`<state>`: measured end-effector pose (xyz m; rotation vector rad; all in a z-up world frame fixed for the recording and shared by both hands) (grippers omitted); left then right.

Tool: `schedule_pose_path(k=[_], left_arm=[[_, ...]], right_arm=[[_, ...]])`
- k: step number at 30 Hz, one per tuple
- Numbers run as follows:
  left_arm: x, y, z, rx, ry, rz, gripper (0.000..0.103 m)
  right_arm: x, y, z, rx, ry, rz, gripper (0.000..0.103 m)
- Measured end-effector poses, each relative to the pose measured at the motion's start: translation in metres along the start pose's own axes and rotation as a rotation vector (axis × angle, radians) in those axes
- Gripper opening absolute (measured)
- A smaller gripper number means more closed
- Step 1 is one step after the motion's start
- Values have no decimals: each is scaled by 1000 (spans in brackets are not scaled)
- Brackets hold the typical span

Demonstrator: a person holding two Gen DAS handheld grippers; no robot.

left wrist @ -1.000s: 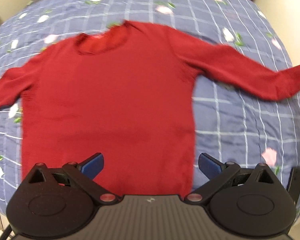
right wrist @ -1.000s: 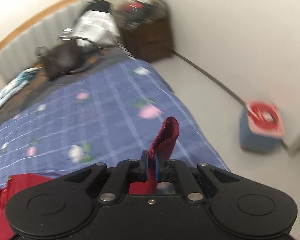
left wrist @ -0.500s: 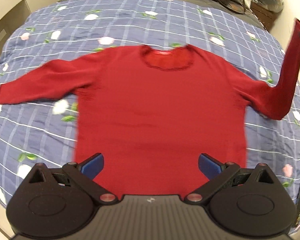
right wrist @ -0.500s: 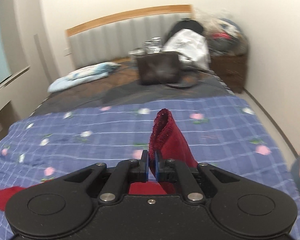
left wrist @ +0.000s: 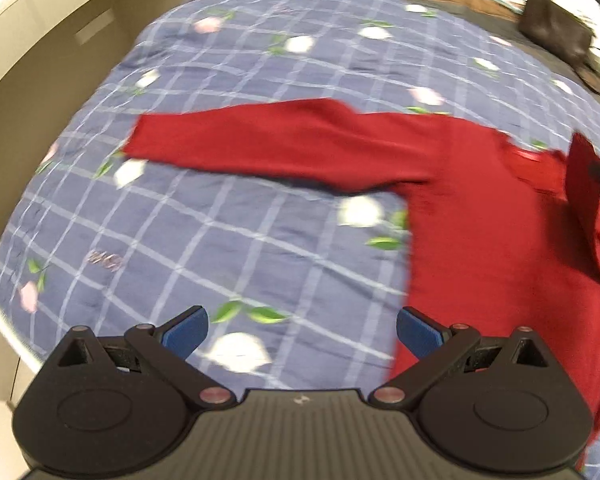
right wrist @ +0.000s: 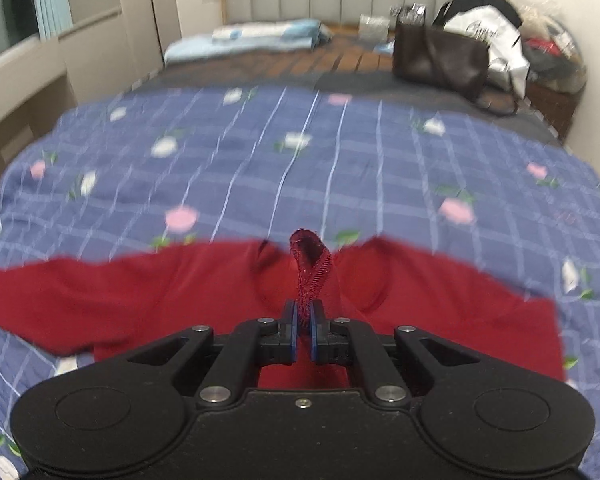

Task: Fold small clothes
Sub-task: 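Lift the sleeve with the right tool and lay it across the sweater body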

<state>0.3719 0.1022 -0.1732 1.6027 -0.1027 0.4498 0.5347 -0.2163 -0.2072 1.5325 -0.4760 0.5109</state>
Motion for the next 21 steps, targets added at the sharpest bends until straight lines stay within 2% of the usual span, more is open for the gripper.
schedule_pose_path(k=[2,4,6,7,9,10,12,15,17,21], left_arm=[[0,-9,-20,16,29,-5,103],[1,-19,-34,30,56,-1,103],[7,-31,-48,40,90,3,103],[11,-37,-54,41,106,8,103],[21,-49,-65,48,143,26,103],[27,-54,-70,55,162,35,103],[41,-65,-81,66,196,55,103],[62,-84,-96,85,223,79,103],[76,-100,-108,109,251,88,103],[103,-136,-132,172,318,87,103]], right_arm=[[-10,-13,-9,5,6,-26,8],[-19,-21,-16,19,19,-55,15],[-27,-27,-21,51,22,-87,33],[-31,-27,-23,60,27,-96,37],[-35,-22,-27,58,49,-102,55],[-36,-19,-28,54,54,-111,61],[-36,-9,-29,62,25,-132,80],[-26,12,-33,85,-63,-165,96],[-16,29,-39,99,-102,-162,102],[7,50,-58,68,-128,-174,102]])
Point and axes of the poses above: each gripper's, at about its wrist camera, not at the fingertips, and y roughly against the way its jaws point, z to its right, x to its top, the point moved 1 cm from there along -y, roughly the way its jaws point, and after that the axes turned 2 degrees about -x, right-handed, at the moved point
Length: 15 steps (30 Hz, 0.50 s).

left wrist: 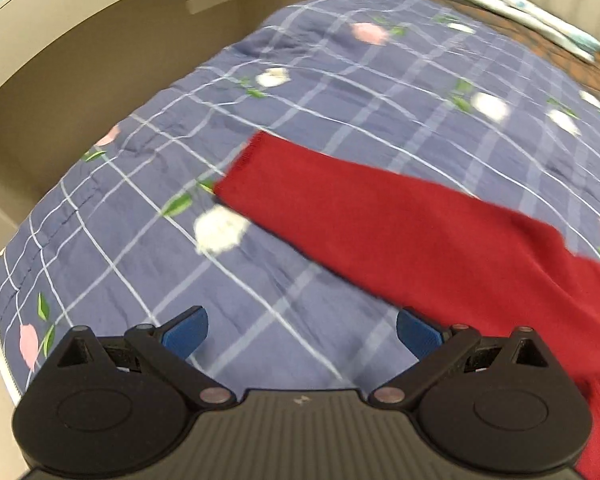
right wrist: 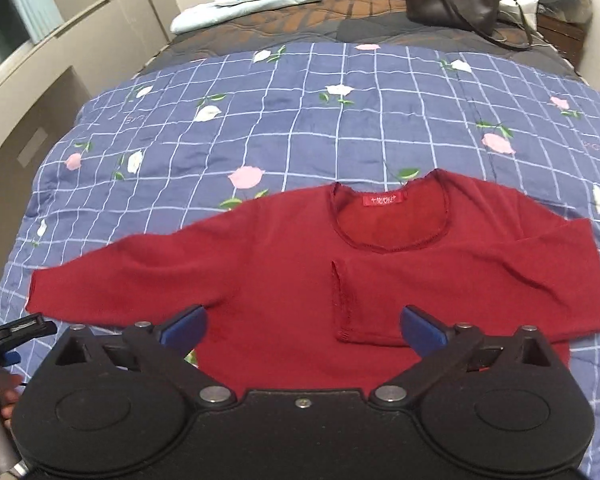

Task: Fold small clothes
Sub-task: 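Lift the sleeve with the right tool and lay it across the sweater body, then grasp the other sleeve cuff with the left tool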

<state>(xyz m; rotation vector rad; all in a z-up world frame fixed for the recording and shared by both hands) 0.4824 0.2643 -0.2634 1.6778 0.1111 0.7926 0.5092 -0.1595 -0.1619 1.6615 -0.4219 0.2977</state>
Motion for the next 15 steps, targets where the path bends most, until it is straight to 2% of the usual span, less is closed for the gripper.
schedule_pose_path(k=[4,7,12,15], left_arm=[[19,-36,-9,73,74,-6,103],[26,-53,-16,104,108,-12,103],[31,-70,-18,124,148,-35,103],[34,-77,-18,113,179,-49,103]], right_arm=[[14,4,-20,-111,17,-37,102],[20,6,-29,-152,35,-32,102],[27,7,-34,-169,23,-44,102],[29,8,-34,-141,1,-52,102]])
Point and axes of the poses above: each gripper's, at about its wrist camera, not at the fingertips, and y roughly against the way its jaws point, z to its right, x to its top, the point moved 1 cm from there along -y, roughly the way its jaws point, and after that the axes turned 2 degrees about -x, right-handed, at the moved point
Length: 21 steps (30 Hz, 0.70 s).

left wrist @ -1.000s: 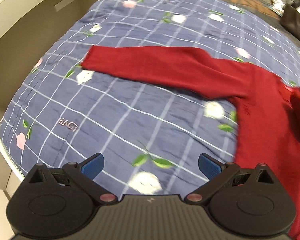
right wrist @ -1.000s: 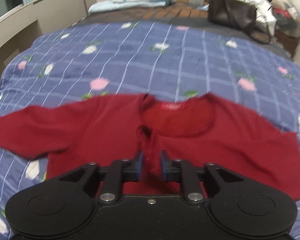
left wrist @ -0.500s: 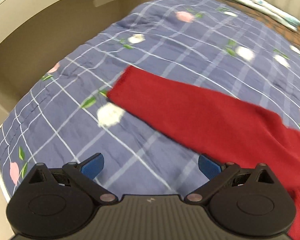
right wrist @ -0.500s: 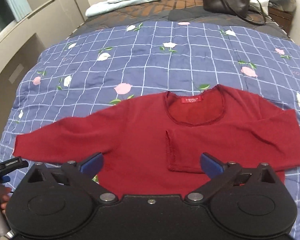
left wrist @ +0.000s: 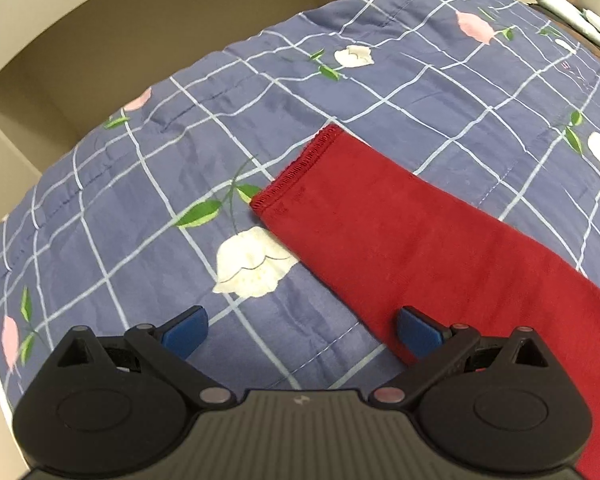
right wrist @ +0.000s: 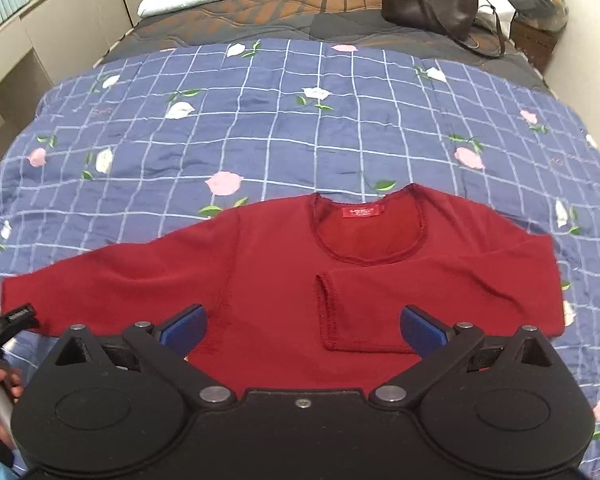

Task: Fold small clothes
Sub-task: 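Grasp the other sleeve cuff with the left tool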

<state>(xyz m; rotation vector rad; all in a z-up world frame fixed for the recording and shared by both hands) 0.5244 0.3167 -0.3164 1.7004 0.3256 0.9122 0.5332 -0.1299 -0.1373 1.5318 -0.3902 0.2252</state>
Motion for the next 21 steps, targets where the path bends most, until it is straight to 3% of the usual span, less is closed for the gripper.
schedule_pose_path(k=[5,10,15,17,19,20,21], left_arm=[[4,-5,-1,-5,52,-17,102],[4,-1,1,-23,51,7,86],[5,5,10,-63,12,25,54],[5,6,14,-61,-1,30,50],[6,7,17,-72,-5,33,39],[6,8,17,-82,-5,35,26],[7,9,18,-92,-6,36,20]], right_arm=[[5,1,4,45,-55,-19,102],[8,6,5,42,-40,-3,102],[10,9,10,58,-54,4,102],[11,10,10,58,-56,7,102],[12,11,11,58,-57,10,102],[12,12,12,55,-55,13,102],[12,12,12,50,-50,17,102]])
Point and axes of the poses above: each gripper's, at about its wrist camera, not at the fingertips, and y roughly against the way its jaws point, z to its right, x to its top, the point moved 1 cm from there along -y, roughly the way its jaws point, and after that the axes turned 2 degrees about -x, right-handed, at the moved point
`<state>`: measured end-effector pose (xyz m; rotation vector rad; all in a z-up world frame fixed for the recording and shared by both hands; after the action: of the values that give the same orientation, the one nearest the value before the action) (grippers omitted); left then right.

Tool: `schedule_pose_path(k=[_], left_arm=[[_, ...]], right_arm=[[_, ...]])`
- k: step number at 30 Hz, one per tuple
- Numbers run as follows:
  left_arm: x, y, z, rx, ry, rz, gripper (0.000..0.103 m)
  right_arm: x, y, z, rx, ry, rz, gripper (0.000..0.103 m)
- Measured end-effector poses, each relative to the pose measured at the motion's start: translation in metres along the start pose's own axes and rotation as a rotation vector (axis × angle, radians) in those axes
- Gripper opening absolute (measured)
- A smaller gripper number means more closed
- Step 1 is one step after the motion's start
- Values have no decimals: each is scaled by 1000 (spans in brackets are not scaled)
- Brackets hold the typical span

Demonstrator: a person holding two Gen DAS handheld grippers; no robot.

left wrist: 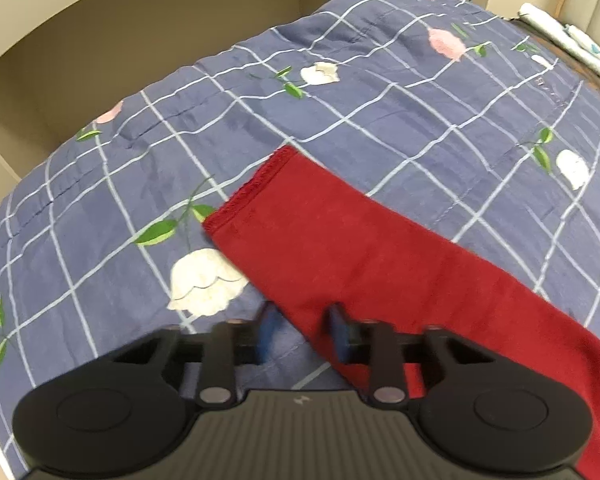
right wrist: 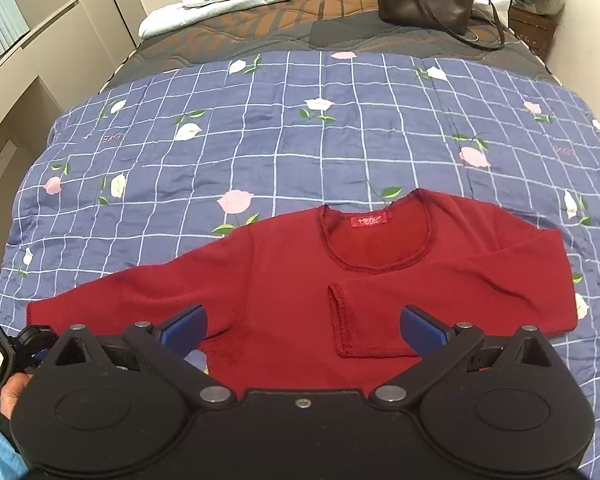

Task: Fold small clothes
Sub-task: 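Grasp the other sleeve cuff with the left tool, then carry the sleeve with the left tool across the sweater body and release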

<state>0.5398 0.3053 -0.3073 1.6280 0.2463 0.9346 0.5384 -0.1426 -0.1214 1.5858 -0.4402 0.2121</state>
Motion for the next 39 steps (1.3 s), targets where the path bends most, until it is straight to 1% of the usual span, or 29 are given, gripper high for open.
schedule_pose_path(k=[1,2,3,6,12,18,25,29,33,37,39], left_arm=[[0,1,1,0,-3,3,18],[0,2,2,3,-11,9,8],[0,3,3,5,-19,13,4],[0,10,7,11,-42,37,1],[-1,28,17,9,-99,101,1],[-4,48,30,-3,-141,159,0],[-8,91,56,-31,-215,267,0],[-16,121,78,-70,-274,333,0],[-30,157,107,-124,-336,399,0],[-56,195,145,-184,-412,459,0],[-73,214,167,-212,-467,490,0]], right_arm=[[0,1,0,-5,7,6,102],[1,2,0,-10,13,13,102],[1,3,0,-13,17,20,102],[3,5,1,-22,26,32,102],[6,14,3,-77,59,77,102],[10,22,17,-72,36,96,102],[14,34,39,-79,23,120,102],[15,42,56,-76,12,129,102],[14,48,79,-75,6,133,102],[7,50,112,-83,6,133,102],[0,48,133,-95,7,127,102]])
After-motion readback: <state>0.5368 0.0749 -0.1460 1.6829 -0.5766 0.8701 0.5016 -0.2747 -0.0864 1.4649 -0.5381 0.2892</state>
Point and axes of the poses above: each gripper's, at about its wrist camera, not at the fingertips, and y roughly against the way its jaws point, z to its right, x to its top, the point moved 1 cm from there along -y, roughly the way its jaws point, and after that the axes turned 2 degrees about -x, right-handed, at the moved point
